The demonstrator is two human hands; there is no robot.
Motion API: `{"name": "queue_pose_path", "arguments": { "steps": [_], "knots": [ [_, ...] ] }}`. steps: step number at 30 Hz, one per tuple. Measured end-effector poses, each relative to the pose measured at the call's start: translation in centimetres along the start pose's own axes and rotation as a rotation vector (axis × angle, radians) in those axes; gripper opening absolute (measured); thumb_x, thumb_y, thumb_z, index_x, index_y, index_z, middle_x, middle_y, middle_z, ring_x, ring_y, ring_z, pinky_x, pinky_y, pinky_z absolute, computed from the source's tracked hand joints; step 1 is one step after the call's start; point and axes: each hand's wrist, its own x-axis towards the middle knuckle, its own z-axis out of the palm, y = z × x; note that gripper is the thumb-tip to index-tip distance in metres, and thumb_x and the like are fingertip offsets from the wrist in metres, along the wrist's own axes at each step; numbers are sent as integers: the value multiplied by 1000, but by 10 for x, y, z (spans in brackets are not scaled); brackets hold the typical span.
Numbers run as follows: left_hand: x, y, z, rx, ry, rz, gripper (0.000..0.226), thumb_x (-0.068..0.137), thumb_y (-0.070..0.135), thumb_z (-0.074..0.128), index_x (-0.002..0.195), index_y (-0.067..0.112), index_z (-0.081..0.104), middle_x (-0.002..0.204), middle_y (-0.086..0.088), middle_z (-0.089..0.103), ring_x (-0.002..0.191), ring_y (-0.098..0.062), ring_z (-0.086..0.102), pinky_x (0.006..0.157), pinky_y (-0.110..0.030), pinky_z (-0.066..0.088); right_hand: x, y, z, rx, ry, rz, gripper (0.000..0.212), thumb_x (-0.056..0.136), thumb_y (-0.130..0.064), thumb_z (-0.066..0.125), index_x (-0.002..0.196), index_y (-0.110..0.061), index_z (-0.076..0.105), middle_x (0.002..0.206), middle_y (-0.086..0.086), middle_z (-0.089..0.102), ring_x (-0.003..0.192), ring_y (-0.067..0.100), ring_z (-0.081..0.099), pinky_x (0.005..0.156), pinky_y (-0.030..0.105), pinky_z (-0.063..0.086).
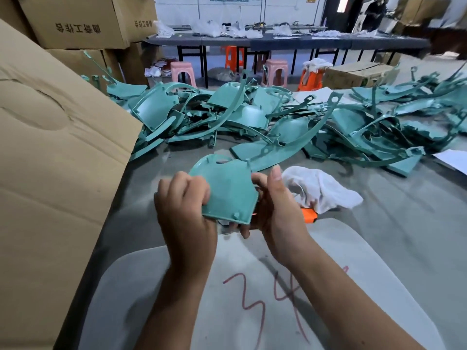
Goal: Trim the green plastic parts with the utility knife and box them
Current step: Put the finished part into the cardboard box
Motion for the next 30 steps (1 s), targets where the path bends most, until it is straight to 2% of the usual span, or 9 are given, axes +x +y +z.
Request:
{"name": "queue_pose_path", "arguments": {
  "steps": [3, 7, 9, 12, 18, 21, 25, 28, 30],
  "knots": [
    [-2, 2, 3, 4, -4, 30, 33, 66, -22, 61, 71, 9, 49, 79, -8, 50, 79, -27, 39, 65, -41, 33, 5, -2, -11, -10, 32, -46, 30, 93, -30, 64, 99, -1, 65, 81, 17, 58, 67, 28, 56, 58, 33, 52],
    [-4, -5, 2, -37, 91, -337, 44, 67, -17, 57, 105, 5, 61, 112, -15, 54, 104, -34, 48, 90, -30, 40, 9, 4, -22, -300, 110, -251, 13, 98, -14, 58, 99, -6, 67, 83, 26, 62, 78, 27, 58, 75, 40, 50],
    [-2, -12, 0, -273, 101, -587, 42, 75, -16, 51, 108, 8, 57, 112, -13, 59, 100, -32, 57, 87, -45, 50, 9, 6, -23, -432, 179, -325, 13, 102, -10, 56, 100, -9, 69, 87, 18, 68, 82, 31, 63, 78, 43, 51],
    [0, -9, -4, -658, -5, -814, 19, 98, 10, 43, 107, 14, 59, 91, -10, 73, 78, -27, 66, 72, -38, 54, 8, 10, -23, -583, 354, -446, 17, 103, -15, 53, 92, -12, 66, 80, 2, 65, 77, 21, 58, 70, 41, 47],
    [17, 40, 20, -261, -209, -622, 10, 95, 23, 66, 104, 23, 62, 94, 9, 66, 88, -9, 61, 82, -33, 51, 0, 6, -24, -515, 573, -621, 22, 104, -16, 48, 85, -11, 58, 72, -4, 52, 68, 10, 46, 60, 27, 37],
    [53, 59, 27, -70, -288, -563, 14, 97, 38, 62, 106, 27, 60, 107, 8, 53, 101, -12, 47, 85, -28, 38, 0, -1, -27, -426, 623, -657, 21, 104, -12, 46, 85, -9, 56, 70, -8, 47, 69, 7, 43, 62, 23, 35],
    [105, 89, 19, -58, -529, -500, 22, 102, 41, 57, 96, 20, 57, 91, 1, 62, 91, -25, 59, 75, -36, 43, 0, -8, -31, -368, 627, -632, 22, 107, -18, 45, 89, -13, 56, 70, -12, 47, 67, 6, 42, 59, 25, 34],
    [147, 101, -15, 73, -372, -366, 20, 102, 36, 58, 99, 16, 59, 85, -3, 61, 76, -25, 54, 67, -36, 36, 9, -21, -11, -297, 509, -627, 23, 109, -32, 45, 94, -28, 62, 67, -6, 56, 57, 15, 48, 50, 35, 40],
    [178, 94, -49, -11, -195, -425, 15, 101, 27, 57, 93, 17, 51, 76, 4, 48, 64, -15, 46, 60, -36, 33, 19, -31, 11, -223, 406, -606, 21, 107, -40, 45, 103, -30, 62, 64, 2, 58, 47, 16, 44, 42, 29, 38]
  ]
}}
